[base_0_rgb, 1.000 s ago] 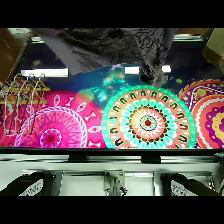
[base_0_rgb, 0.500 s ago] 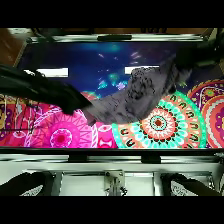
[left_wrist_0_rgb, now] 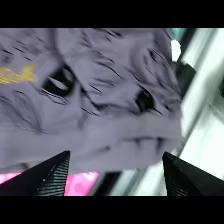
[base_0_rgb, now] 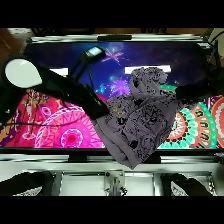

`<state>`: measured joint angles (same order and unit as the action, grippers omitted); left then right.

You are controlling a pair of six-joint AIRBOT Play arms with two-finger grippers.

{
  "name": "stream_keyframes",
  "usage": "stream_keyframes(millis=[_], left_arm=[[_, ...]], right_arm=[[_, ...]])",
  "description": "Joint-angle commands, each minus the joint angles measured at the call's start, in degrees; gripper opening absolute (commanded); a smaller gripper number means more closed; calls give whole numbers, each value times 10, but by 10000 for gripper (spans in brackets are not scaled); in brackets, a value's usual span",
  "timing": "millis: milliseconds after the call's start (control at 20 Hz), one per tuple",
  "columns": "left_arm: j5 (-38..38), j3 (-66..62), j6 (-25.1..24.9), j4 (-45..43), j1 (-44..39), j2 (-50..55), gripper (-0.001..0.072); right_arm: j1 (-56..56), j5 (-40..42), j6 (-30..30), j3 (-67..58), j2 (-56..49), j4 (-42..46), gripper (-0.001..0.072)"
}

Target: Fold the shirts.

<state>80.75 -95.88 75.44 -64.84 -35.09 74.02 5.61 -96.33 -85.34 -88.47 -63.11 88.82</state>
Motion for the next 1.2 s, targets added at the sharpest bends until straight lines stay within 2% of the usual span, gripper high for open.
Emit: stream_keyframes(millis=[0,100,200,400,550,650,750,850,1000,1050,1100,1150], left_arm=[[-90,-17,39,-14,89,13,720],[-96,-16,70,-2,127,30,720],[-96,-16,67,3,145,41,720],[-96,-16,67,-3,171,58,720],[-93,-16,69,10,178,82,720],[-82,-16,64,21,175,85,720],[-43,-17,63,-7,181,71,720],[-11,-17,63,-74,195,46,720],[36,-16,70,-123,222,10,720],[47,-16,71,-123,230,4,720],[56,-15,80,-124,237,1,720],[61,-11,85,-124,240,1,720]], right_arm=[[59,38,-12,19,70,11,91],[102,88,-52,19,84,-12,91],[155,141,-53,19,76,-62,91],[254,146,-56,19,51,-55,91],[291,172,-108,19,50,-60,91],[314,196,-110,19,43,-49,91],[321,198,-125,19,25,-13,91],[321,198,-144,19,-12,8,92],[321,208,-145,19,-97,-21,96],[321,223,-144,19,-130,-52,195],[321,236,-134,19,-158,-87,459],[321,242,-108,19,-177,-118,553]])
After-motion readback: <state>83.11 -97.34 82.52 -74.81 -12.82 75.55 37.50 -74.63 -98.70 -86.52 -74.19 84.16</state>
